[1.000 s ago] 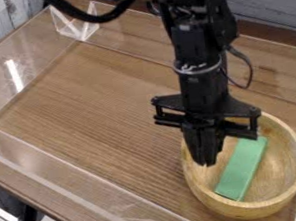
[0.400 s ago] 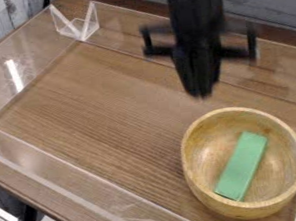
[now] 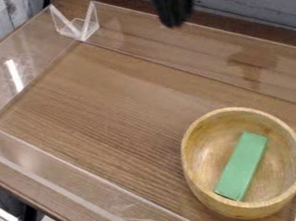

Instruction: Put the green block in the brown bowl

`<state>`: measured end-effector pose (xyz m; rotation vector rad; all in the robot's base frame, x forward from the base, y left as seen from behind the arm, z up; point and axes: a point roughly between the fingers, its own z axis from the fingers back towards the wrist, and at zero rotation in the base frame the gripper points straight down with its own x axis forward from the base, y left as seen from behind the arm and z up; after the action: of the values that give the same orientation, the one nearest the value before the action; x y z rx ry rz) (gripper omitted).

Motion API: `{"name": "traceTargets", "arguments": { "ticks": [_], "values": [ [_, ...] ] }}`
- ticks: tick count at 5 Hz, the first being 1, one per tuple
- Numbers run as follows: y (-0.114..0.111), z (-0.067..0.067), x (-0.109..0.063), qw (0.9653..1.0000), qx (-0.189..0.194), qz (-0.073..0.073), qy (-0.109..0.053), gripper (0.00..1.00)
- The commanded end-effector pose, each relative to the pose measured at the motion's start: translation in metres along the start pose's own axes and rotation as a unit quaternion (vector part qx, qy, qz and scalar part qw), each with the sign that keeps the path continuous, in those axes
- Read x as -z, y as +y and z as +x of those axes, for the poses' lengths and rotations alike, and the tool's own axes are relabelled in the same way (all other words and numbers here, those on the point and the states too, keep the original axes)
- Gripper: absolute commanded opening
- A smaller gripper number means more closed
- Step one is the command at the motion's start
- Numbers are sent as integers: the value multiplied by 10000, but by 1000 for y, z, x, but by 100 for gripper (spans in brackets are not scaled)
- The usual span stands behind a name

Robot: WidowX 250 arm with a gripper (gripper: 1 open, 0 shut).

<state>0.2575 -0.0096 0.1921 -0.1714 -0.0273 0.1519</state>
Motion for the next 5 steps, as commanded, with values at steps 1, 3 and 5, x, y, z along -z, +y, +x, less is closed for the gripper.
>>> {"name": "traceTargets", "arguments": {
  "ticks": [1, 3, 5],
  "values": [
    [-3, 10, -6, 9993, 202, 67, -319, 100],
    [-5, 16, 13, 9985, 206, 179, -481, 100],
    [15, 34, 19, 9966, 399, 236, -681, 100]
  ]
}}
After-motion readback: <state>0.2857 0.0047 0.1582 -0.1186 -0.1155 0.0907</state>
